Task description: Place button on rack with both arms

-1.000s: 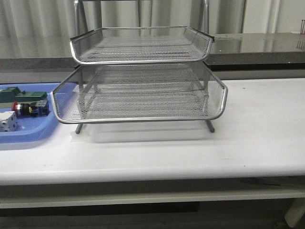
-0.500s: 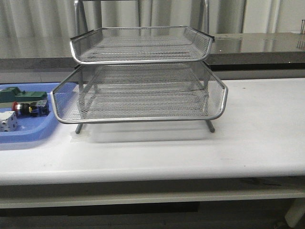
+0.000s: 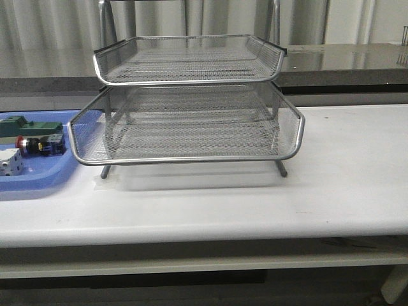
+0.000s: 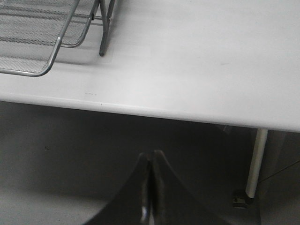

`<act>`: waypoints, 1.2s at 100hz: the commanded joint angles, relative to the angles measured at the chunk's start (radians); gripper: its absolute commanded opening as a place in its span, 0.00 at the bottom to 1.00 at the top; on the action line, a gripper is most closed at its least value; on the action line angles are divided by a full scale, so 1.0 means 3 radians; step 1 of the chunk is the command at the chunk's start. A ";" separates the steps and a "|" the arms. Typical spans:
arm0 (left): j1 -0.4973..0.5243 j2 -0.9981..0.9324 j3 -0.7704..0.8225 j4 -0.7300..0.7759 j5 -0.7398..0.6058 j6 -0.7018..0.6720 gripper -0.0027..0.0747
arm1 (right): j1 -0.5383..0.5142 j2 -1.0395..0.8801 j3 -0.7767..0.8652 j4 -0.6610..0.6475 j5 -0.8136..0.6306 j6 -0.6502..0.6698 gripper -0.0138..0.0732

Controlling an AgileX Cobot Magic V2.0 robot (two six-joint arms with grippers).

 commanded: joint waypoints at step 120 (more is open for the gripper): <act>-0.0019 0.4697 -0.3758 0.1031 0.1149 0.0400 0.01 | -0.0014 0.0022 -0.0072 -0.0051 -0.0234 0.0002 0.08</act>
